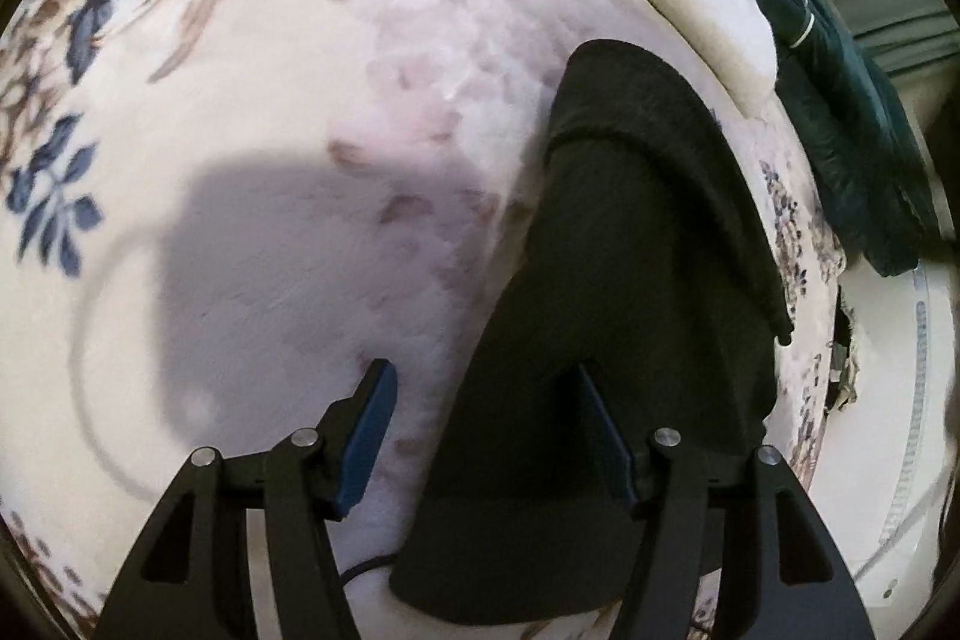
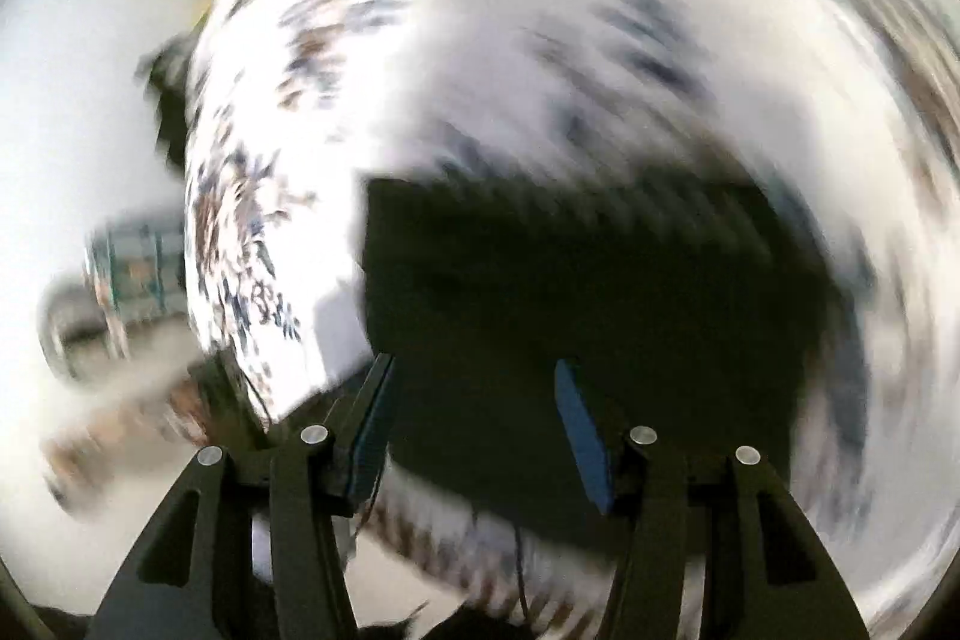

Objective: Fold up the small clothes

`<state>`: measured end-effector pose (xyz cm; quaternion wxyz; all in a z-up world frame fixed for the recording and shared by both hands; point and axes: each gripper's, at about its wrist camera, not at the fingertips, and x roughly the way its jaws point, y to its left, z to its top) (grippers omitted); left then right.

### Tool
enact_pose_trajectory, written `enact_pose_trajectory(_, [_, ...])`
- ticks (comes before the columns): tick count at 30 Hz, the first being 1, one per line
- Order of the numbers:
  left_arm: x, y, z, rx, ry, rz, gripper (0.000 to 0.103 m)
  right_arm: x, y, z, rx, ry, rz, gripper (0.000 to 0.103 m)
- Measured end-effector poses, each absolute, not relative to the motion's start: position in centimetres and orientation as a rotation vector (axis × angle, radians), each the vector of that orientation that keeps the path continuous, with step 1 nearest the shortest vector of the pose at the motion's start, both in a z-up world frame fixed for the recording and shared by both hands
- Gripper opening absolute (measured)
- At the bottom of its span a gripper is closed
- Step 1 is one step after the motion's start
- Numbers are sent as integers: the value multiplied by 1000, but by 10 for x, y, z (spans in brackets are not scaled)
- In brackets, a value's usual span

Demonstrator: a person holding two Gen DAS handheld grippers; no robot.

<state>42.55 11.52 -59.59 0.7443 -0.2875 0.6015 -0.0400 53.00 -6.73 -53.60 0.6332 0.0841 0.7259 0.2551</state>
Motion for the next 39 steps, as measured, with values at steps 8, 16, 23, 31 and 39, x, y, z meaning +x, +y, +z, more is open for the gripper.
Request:
enact_pose_trajectory(8, [448,106,-605,-756,1241,-211,59,562,38,-591,-172,1806,763,6])
enact_pose_trajectory(16, [434,107,-617,-870,1215,-278,56,592,24,-594,-167,1705,574,2])
enact_pose_trajectory(23, [453,125,-600,-862,1237,-242,58,598,-14,-579,75,1770,703,12])
enact_pose_trajectory(31, [515,131,-582,-753,1216,-211,58,570,-232,-542,337,1662,427,48])
enact_pose_trajectory(39, [517,109,-612,-622,1347,-199,68,502,-322,-595,501,1678,340,48])
